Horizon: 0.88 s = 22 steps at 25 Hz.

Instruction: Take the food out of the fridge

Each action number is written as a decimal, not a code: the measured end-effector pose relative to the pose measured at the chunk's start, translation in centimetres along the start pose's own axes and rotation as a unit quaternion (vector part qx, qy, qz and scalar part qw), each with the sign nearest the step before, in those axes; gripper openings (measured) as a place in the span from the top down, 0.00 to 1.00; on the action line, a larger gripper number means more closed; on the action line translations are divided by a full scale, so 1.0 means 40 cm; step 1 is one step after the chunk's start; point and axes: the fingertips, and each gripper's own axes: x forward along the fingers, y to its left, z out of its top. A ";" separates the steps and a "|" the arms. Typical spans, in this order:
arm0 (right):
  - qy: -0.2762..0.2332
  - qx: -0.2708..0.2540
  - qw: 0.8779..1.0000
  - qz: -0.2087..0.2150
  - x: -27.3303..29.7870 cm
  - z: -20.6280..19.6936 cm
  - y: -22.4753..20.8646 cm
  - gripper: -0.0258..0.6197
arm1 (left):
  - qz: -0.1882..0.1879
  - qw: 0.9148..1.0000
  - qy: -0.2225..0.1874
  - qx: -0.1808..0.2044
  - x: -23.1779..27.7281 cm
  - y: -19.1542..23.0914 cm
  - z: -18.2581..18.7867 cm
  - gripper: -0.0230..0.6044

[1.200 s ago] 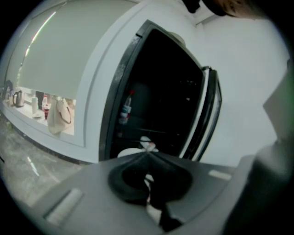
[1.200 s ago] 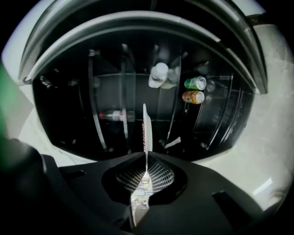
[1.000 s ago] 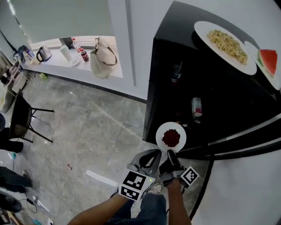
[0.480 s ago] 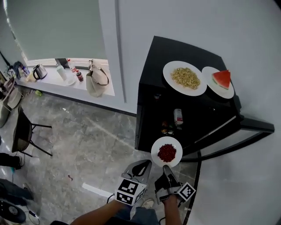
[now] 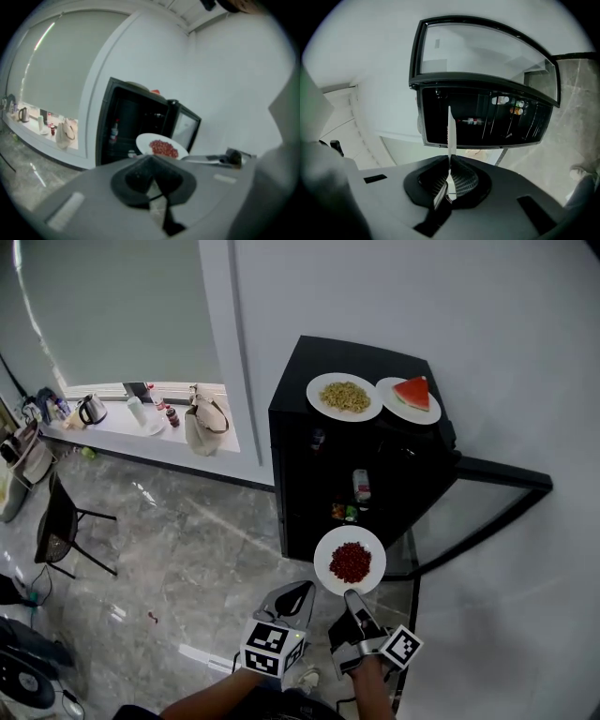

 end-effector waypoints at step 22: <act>0.025 -0.022 0.999 0.040 -0.213 -0.021 0.129 0.95 | 0.020 0.999 -0.043 0.020 -0.139 -0.207 0.009 0.97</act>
